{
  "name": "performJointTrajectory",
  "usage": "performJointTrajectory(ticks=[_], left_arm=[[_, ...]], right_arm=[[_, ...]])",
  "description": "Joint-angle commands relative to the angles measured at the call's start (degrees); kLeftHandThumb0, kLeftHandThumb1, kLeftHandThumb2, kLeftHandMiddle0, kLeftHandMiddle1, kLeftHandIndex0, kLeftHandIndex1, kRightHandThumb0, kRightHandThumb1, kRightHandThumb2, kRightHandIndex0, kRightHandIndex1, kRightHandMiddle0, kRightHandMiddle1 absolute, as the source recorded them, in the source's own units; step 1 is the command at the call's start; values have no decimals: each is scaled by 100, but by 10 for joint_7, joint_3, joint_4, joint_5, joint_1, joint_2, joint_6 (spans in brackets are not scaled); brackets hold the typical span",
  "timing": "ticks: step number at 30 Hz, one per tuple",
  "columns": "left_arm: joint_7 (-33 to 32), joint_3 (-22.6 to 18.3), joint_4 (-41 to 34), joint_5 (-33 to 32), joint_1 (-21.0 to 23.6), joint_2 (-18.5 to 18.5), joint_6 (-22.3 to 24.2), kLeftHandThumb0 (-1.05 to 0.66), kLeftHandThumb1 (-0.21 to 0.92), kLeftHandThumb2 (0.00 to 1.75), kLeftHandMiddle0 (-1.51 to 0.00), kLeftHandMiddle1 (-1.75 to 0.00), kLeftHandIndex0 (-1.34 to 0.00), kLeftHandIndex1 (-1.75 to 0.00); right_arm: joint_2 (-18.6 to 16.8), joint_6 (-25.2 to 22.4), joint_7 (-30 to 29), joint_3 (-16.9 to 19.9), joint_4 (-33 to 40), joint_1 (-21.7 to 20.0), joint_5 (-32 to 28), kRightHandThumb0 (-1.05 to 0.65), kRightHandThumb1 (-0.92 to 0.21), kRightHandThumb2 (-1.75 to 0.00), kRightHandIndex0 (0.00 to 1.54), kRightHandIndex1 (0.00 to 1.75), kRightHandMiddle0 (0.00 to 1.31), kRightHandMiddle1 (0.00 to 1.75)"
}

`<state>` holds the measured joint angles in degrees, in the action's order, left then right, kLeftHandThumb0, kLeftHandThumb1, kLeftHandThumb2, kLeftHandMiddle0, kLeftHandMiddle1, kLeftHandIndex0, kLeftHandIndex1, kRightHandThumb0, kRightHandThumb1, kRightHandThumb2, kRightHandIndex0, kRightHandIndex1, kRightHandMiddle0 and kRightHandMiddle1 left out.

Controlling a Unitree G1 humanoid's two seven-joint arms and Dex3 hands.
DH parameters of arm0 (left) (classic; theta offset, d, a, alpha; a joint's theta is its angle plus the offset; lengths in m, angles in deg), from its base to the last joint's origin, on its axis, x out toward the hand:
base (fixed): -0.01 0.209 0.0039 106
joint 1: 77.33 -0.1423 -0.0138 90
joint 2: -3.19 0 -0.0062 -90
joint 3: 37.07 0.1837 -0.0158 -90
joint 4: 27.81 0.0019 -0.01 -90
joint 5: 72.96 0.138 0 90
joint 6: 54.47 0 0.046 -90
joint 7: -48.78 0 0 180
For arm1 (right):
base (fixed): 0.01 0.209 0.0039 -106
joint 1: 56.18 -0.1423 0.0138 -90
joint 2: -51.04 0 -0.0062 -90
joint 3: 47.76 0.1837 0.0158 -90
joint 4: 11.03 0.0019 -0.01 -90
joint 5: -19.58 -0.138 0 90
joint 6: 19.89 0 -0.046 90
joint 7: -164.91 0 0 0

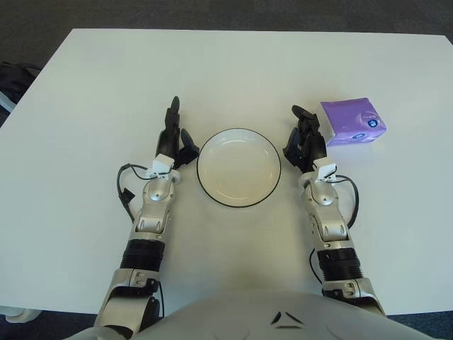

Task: Put the tissue paper into the plate.

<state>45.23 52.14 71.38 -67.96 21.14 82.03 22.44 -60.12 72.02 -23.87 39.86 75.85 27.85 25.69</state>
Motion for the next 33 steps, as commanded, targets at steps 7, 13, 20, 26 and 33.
performJointTrajectory(ticks=[7, 13, 20, 26, 33], left_arm=[[-1, 0, 18, 3, -32, -3, 26, -87, 92, 121, 0, 0, 0, -13], [-2, 1, 17, 3, -33, -5, 25, -87, 92, 121, 0, 0, 0, -13], [-6, 2, 18, 6, -33, -8, 24, -86, 92, 121, 0, 0, 0, -13], [-12, 4, 23, 13, -30, -9, 20, -87, 92, 121, 0, 0, 0, -13], [-15, 5, 37, 15, -24, -9, 16, -87, 92, 121, -1, 0, 0, -12]], right_arm=[[4, -44, 6, 7, -28, 43, -6, -53, -92, -101, 30, 7, 0, 68], [6, -42, 9, 8, -28, 43, -7, -53, -92, -101, 30, 6, 0, 68], [8, -35, 14, 11, -28, 45, -10, -55, -92, -100, 29, 6, 0, 68], [5, -17, 17, 13, 10, 58, -16, -56, -92, -98, 30, 6, 0, 68], [23, -34, 33, 27, 116, 40, -23, -53, -92, -94, 33, 7, 0, 70]])
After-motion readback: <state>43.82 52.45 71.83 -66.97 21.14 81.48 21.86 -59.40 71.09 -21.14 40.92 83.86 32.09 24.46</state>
